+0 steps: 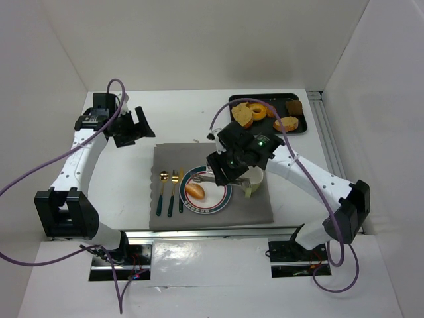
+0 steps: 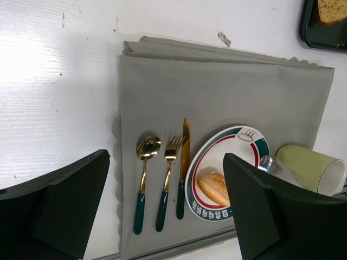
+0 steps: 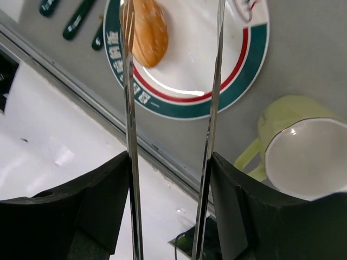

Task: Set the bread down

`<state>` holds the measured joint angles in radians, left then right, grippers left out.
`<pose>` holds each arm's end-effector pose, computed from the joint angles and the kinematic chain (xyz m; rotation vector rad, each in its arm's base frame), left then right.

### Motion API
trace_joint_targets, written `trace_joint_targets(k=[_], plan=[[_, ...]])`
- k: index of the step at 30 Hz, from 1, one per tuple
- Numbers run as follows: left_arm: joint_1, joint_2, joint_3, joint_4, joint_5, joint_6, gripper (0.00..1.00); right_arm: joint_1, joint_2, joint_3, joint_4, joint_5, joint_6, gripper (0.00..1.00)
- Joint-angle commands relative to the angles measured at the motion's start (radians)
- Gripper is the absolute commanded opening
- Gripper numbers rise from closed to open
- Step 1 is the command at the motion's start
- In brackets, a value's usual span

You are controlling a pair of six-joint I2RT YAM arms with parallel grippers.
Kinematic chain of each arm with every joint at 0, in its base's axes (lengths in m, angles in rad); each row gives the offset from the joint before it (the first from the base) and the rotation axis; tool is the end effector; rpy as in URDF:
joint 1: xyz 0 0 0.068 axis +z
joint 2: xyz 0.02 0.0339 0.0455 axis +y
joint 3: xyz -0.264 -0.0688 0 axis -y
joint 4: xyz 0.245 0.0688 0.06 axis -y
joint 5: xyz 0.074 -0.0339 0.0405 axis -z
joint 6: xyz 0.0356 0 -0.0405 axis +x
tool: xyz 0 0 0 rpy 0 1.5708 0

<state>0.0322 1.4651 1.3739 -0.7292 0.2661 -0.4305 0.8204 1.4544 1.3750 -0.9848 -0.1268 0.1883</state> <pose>0.3156 0.0008 0.3342 -0.4290 2.3751 -0.5040 0.1954 0.2162 0.3205 -0.8867 2.5679 0.4908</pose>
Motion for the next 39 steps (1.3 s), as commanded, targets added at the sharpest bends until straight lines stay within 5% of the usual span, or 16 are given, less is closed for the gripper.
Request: trace_joint_targets(k=[1,6,16,21,39], plan=[[0.006,-0.022,-0.012,0.025,0.009,-0.016,0.99,-0.019,-0.022,0.104,-0.008,0.059,-0.01,0.65],[0.006,-0.022,-0.012,0.025,-0.001,-0.007,0.99,-0.144,-0.02,0.186,0.096,0.283,0.088,0.65],[0.006,-0.031,-0.041,0.016,0.035,0.004,0.99,-0.595,0.202,0.225,0.429,0.219,0.197,0.65],[0.006,-0.042,-0.052,-0.006,0.027,0.016,0.99,-0.653,0.366,0.332,0.406,0.2,0.197,0.65],[0.006,-0.042,-0.099,0.004,0.027,0.026,0.99,-0.788,0.412,0.191,0.564,0.018,0.345,0.56]])
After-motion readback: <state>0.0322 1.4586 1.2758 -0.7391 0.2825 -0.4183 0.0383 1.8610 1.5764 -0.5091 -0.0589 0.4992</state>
